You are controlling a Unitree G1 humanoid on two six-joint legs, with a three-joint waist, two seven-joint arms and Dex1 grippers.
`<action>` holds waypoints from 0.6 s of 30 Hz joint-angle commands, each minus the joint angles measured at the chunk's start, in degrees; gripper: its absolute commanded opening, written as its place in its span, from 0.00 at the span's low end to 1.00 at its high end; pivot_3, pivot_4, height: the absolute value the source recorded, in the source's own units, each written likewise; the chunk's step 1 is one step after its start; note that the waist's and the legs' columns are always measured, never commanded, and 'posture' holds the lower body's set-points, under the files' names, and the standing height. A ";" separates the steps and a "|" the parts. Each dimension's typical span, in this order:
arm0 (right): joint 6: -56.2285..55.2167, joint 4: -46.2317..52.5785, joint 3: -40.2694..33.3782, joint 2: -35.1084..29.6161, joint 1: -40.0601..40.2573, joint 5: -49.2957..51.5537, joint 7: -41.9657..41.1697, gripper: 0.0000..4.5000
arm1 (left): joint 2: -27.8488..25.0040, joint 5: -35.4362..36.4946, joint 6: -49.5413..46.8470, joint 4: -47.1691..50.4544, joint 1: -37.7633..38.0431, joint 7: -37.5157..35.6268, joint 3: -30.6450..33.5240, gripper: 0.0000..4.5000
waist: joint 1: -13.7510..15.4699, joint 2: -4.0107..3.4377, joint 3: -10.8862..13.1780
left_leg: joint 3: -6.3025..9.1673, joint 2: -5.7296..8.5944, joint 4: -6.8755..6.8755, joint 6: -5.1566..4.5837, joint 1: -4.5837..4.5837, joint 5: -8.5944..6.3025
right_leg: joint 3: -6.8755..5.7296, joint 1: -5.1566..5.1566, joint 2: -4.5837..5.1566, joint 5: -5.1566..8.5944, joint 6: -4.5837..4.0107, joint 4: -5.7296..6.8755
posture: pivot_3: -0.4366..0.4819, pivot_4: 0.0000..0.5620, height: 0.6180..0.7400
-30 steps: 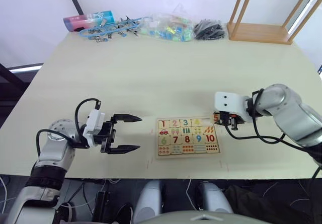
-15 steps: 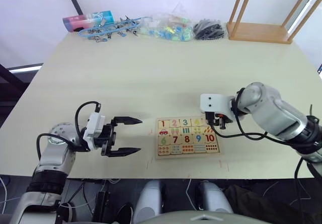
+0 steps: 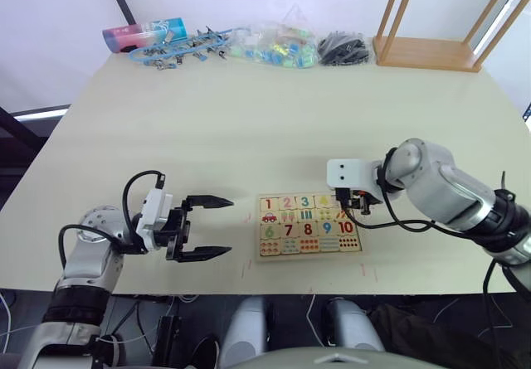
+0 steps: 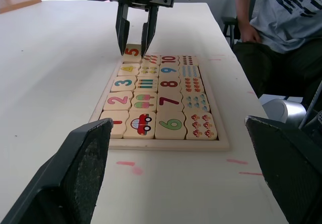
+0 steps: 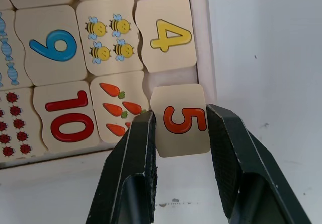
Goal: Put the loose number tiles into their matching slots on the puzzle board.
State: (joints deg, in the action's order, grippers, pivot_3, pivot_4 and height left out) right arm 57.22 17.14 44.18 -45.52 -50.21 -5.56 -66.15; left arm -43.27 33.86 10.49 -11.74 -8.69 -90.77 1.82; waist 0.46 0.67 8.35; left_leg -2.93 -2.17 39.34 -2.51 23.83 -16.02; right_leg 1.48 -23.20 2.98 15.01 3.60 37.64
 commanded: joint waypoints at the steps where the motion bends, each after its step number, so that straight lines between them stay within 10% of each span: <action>1: -0.55 0.12 -0.08 0.12 -1.61 -0.97 -0.61 0.20 | 0.25 0.23 0.23 1.17 -0.26 -1.22 1.75 1.00 | -0.02 0.00 0.00 | 0.00 0.00 0.00 0.00 0.00 0.00 | 0.00 0.00 0.00 0.00 0.00 0.00 | 0.48 0.27 0.98; 18: -2.73 0.37 -0.44 1.18 -0.84 -1.22 -2.16 0.20 | 0.23 0.12 1.82 -0.81 0.03 -1.72 1.72 1.00 | -0.04 0.00 0.00 | 0.00 0.00 0.00 0.00 0.00 0.00 | 0.00 0.00 0.00 0.00 0.00 0.01 | 0.48 0.27 0.98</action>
State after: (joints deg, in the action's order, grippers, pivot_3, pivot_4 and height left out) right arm 55.40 16.86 44.29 -44.46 -50.43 -6.49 -68.01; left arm -42.82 33.69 11.40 -12.69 -8.68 -90.82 1.83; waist 0.42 0.67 8.35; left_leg -2.92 -2.17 39.34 -2.51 23.83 -16.02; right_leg 1.48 -23.20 2.98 15.01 3.60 37.65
